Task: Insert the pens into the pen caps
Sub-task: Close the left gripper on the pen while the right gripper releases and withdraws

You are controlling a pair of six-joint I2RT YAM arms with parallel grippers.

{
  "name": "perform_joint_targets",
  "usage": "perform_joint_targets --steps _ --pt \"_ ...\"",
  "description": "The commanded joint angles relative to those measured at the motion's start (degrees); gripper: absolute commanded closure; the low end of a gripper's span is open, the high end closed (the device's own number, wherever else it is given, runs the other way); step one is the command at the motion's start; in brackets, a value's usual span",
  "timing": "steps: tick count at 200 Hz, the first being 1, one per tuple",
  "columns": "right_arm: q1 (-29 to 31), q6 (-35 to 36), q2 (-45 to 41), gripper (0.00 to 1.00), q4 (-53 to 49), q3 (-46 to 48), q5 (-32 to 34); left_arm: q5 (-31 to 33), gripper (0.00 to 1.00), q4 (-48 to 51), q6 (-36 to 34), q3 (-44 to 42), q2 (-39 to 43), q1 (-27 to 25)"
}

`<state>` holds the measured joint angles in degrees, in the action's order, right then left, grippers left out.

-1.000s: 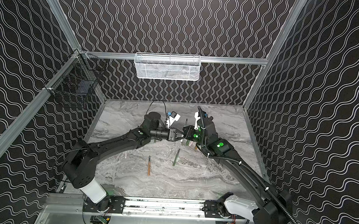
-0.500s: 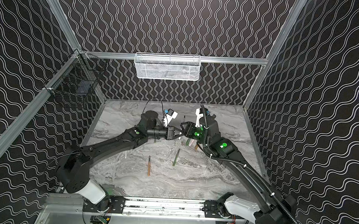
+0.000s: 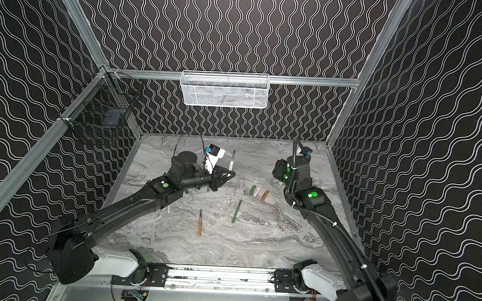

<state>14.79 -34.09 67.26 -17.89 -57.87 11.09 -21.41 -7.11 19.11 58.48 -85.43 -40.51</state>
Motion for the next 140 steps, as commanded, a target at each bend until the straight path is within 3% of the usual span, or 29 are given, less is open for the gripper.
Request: perform_joint_targets --steps 1,34,70,140 --pt "-5.02 0.55 7.29 0.38 1.87 -0.53 -12.66 3.5 1.0 -11.44 -4.14 -3.66 2.7 -1.04" --pt "-7.45 1.81 21.37 0.37 -2.5 -8.13 -12.92 5.75 1.0 -14.39 -8.96 -6.31 4.99 -4.41" --pt "-7.76 5.22 33.1 0.36 -7.01 -15.11 -4.69 6.91 1.0 -13.58 -9.81 -6.35 5.2 -7.4" --pt "-8.07 8.75 47.65 0.27 -11.76 -25.34 -4.17 6.54 1.0 -10.32 -10.58 -4.48 4.03 -10.28"
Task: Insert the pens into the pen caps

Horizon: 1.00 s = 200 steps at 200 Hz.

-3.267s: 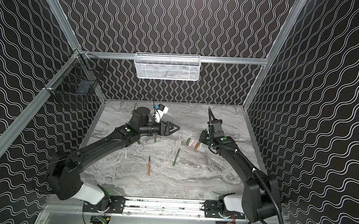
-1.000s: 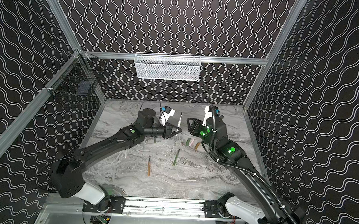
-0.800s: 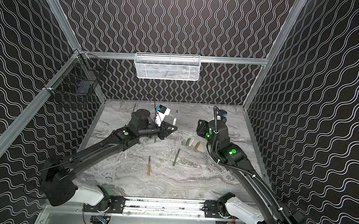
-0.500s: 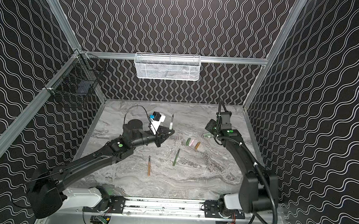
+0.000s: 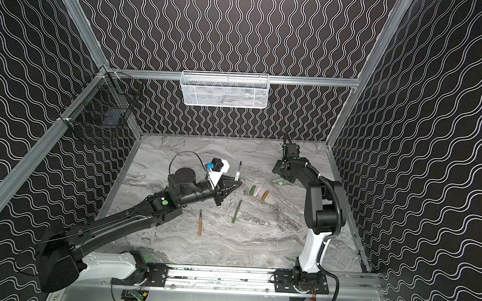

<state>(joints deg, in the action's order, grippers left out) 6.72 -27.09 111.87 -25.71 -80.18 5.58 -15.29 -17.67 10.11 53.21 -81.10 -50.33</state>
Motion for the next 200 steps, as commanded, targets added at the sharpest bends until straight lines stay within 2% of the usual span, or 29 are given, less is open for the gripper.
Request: perform_joint_targets --steps 1,87,156,173,200 --pt "0.02 1.81 3.15 0.27 -4.05 -3.08 1.35 0.43 1.0 0.34 -1.58 0.82 -0.34 -0.47" --pt "0.11 3.38 3.72 0.31 -4.49 -0.3 0.47 0.07 1.0 2.57 -1.5 2.32 -1.77 -0.66" --pt "-0.05 4.96 -0.54 0.32 -3.49 4.99 0.43 -0.39 1.0 2.99 -0.97 2.77 -2.84 -0.74" --pt "-0.13 6.38 -0.84 0.37 -3.79 4.83 -0.55 -0.54 1.0 3.0 -0.88 2.84 -2.92 -0.74" --pt "-0.24 7.67 -4.13 0.39 -4.78 4.6 -2.95 -0.2 1.0 3.18 -0.82 2.84 -3.08 -0.83"
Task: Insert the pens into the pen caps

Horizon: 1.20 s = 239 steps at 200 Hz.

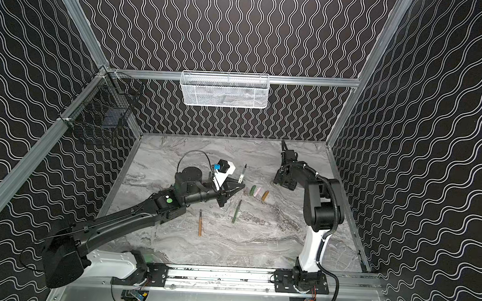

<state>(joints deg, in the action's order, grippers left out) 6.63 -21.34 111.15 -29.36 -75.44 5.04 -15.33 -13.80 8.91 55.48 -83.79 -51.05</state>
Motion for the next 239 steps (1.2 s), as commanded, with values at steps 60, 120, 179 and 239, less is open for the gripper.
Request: perform_joint_targets --steps 60,120,179,239 --pt "-0.22 0.78 -16.02 0.42 -2.92 2.39 -3.19 0.03 1.0 0.77 0.5 1.51 -0.6 -0.39" --pt "-1.09 -2.19 -23.84 0.65 5.3 13.67 -4.46 0.43 1.0 0.93 0.57 1.47 -0.71 -0.59" --pt "-3.98 -0.21 -16.34 0.67 6.33 11.32 -12.33 0.59 1.0 1.15 0.31 1.54 -1.26 -0.64" --pt "-5.26 1.49 -9.25 0.71 4.3 5.0 -12.47 0.91 1.0 1.52 0.03 1.73 -1.42 -0.74"
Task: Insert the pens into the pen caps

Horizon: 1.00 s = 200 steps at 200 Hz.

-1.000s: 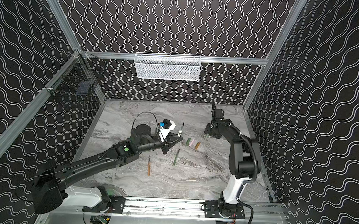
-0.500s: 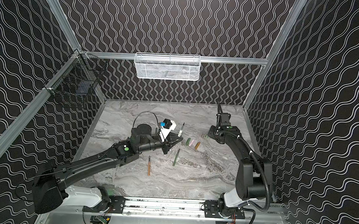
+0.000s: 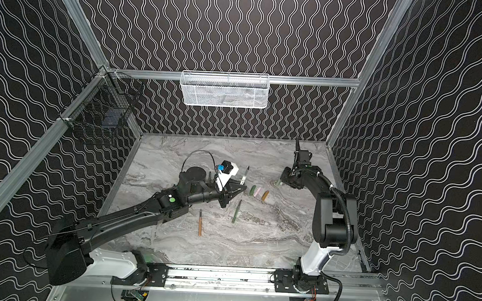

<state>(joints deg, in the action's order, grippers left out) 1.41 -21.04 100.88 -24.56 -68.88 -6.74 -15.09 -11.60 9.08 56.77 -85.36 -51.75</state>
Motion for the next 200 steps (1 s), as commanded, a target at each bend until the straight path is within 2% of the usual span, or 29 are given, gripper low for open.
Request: perform_joint_targets --steps 1,47,200 --pt "-0.02 1.18 1.01 0.71 -0.46 -1.54 -0.71 0.67 1.0 -0.7 -0.13 0.49 0.22 -0.07" --pt "-0.27 1.52 0.45 0.71 -0.32 -0.86 -0.77 0.31 1.0 -0.76 -0.29 0.45 0.53 -0.11" --pt "-0.27 1.79 7.2 0.74 -0.32 -4.64 -2.16 0.07 1.0 -0.45 -0.21 0.77 -0.63 -0.29"
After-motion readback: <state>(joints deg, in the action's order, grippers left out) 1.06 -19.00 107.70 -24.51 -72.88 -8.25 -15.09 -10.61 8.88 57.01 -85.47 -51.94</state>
